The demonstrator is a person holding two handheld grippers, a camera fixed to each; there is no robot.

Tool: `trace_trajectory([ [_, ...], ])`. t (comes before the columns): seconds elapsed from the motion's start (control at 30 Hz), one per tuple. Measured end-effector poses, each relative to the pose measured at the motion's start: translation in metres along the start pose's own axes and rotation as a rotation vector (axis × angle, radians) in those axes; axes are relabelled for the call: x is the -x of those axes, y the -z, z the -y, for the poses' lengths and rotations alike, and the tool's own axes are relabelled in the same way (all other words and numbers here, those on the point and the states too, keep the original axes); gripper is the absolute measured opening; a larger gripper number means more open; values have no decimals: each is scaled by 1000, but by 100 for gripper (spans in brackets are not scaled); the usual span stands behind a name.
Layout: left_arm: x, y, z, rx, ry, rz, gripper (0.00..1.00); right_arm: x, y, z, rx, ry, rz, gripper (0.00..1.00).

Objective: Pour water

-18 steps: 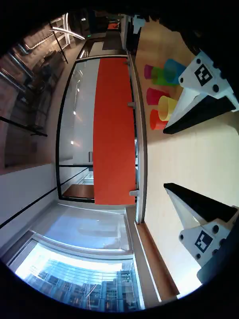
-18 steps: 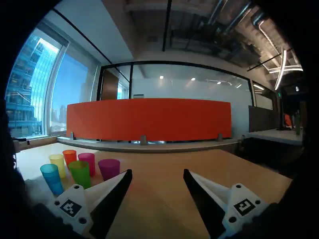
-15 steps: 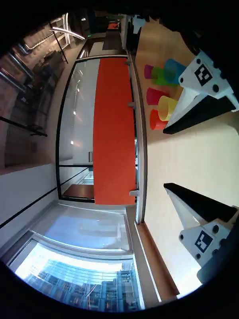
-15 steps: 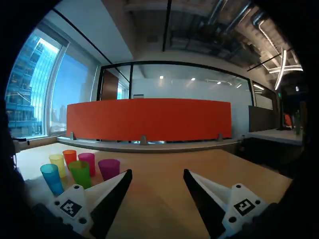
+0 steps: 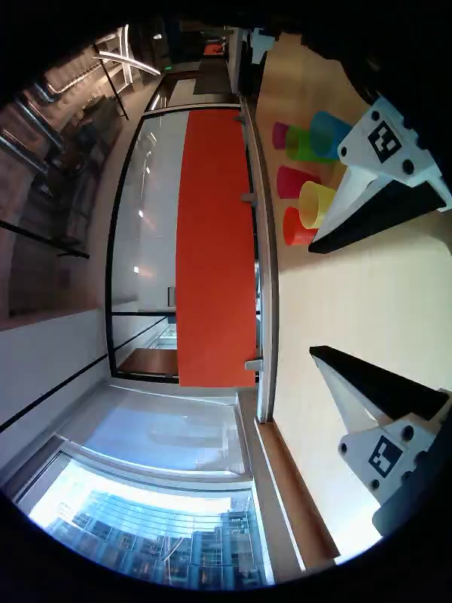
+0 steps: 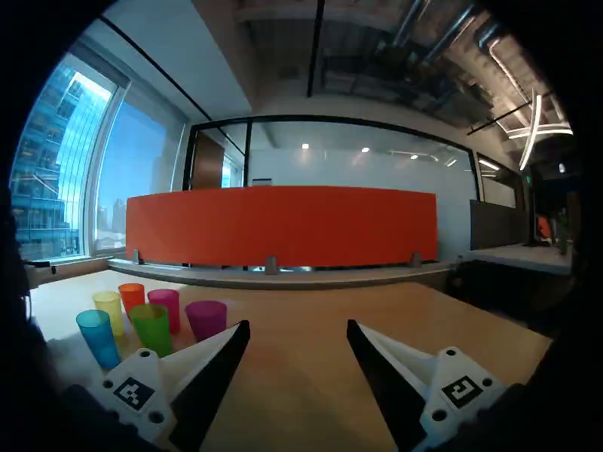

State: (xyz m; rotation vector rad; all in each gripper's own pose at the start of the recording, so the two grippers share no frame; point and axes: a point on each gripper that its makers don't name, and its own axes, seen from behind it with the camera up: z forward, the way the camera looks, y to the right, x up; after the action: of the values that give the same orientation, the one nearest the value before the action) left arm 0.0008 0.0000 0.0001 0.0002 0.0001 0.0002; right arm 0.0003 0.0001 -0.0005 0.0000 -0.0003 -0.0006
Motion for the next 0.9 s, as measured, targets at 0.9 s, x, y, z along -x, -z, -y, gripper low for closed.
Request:
trace_trajectory([
  [0.9, -3, 0, 0, -3, 11, 16, 91, 0, -3, 5, -26, -34, 40, 99],
])
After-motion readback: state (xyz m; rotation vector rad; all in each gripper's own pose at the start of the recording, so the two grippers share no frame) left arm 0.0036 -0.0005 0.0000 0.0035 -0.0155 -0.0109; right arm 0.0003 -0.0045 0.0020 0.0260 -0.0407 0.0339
